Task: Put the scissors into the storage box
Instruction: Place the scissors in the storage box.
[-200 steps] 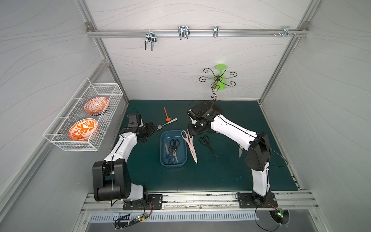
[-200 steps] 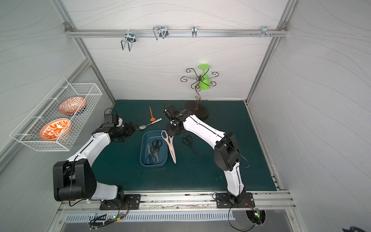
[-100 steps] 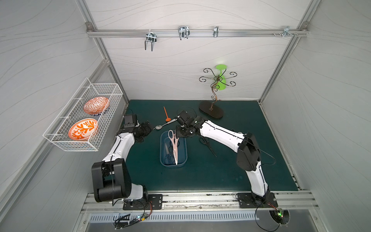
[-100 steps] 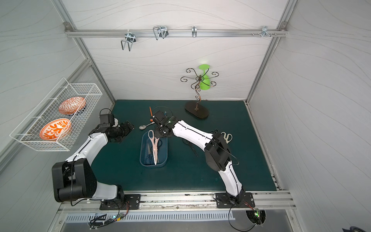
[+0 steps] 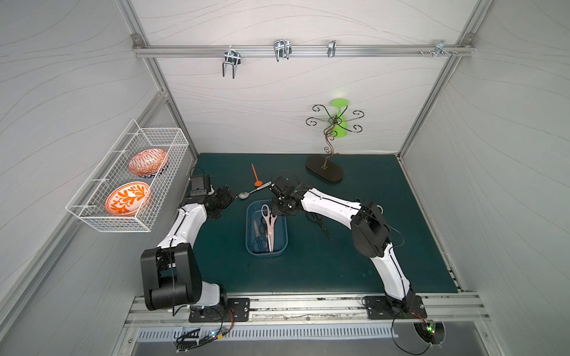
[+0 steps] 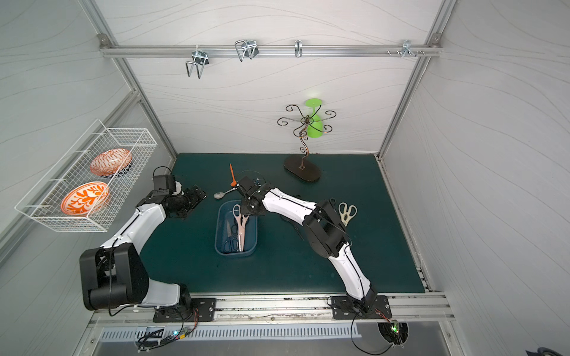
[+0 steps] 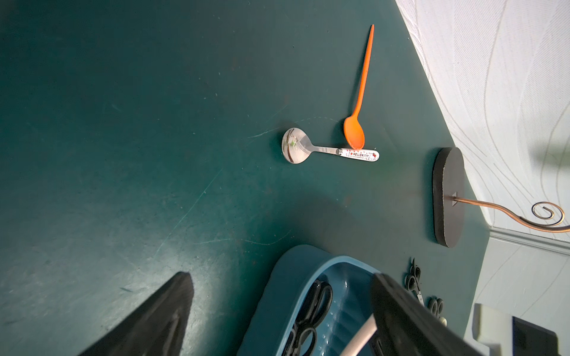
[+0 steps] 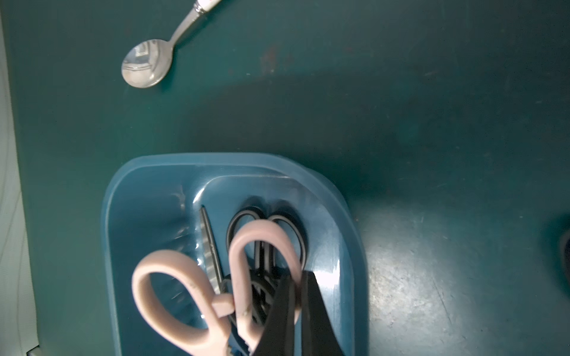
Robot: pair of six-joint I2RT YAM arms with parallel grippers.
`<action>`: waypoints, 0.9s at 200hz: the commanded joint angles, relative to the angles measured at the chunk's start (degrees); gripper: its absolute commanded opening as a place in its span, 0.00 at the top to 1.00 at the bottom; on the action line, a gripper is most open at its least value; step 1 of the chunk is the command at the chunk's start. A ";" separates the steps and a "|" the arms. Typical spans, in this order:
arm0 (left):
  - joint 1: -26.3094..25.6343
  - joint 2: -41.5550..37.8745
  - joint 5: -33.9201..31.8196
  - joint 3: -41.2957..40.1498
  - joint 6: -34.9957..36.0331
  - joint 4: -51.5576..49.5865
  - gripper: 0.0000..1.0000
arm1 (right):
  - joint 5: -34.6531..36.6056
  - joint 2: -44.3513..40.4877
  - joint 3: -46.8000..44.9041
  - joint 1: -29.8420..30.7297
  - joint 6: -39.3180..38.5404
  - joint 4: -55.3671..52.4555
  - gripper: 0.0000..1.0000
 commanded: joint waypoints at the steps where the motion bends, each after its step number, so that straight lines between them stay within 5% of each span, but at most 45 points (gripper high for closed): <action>1: 0.09 -0.24 0.56 0.72 -0.30 1.92 0.06 | -0.84 2.42 1.30 -0.18 0.24 -1.00 1.00; 41: 0.09 -0.15 0.98 0.70 -0.65 2.39 0.06 | -2.24 5.64 4.94 -0.62 1.89 -5.03 1.00; 92: 0.10 -0.06 1.00 0.56 -0.74 2.45 0.06 | -3.14 5.44 5.44 -0.71 0.52 -4.86 0.80; 180: -0.03 0.30 0.18 0.88 0.99 1.47 0.06 | -14.30 -7.09 1.50 -4.83 -4.63 3.62 0.75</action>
